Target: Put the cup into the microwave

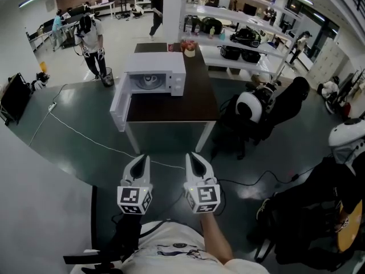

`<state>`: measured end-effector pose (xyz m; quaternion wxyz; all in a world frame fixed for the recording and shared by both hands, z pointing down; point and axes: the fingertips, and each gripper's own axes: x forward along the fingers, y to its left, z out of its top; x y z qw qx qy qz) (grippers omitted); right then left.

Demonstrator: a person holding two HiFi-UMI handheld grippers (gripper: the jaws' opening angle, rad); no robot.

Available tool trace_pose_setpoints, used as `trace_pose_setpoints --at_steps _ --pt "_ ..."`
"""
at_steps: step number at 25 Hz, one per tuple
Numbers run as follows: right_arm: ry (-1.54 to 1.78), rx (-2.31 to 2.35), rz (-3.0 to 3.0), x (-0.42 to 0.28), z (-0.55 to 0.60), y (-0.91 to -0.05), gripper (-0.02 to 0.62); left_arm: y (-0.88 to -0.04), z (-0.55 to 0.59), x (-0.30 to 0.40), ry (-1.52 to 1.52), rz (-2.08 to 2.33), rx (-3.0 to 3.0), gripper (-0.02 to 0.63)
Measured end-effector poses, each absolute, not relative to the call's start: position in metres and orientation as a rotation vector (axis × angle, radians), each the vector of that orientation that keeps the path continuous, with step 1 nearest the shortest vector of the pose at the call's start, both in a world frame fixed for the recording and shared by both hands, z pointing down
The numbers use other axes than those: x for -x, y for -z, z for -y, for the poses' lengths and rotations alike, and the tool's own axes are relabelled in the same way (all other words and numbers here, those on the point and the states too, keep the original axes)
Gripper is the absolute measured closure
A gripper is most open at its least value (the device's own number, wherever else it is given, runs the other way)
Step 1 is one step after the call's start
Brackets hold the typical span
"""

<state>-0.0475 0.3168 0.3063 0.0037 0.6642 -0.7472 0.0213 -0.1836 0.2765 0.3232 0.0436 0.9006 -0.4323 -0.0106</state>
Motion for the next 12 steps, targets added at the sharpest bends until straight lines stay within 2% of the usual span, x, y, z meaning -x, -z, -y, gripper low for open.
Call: trace_pose_setpoints --at_steps 12 --pt "-0.043 -2.089 2.338 0.045 -0.308 -0.301 0.597 -0.312 -0.267 0.177 0.055 1.307 -2.784 0.607"
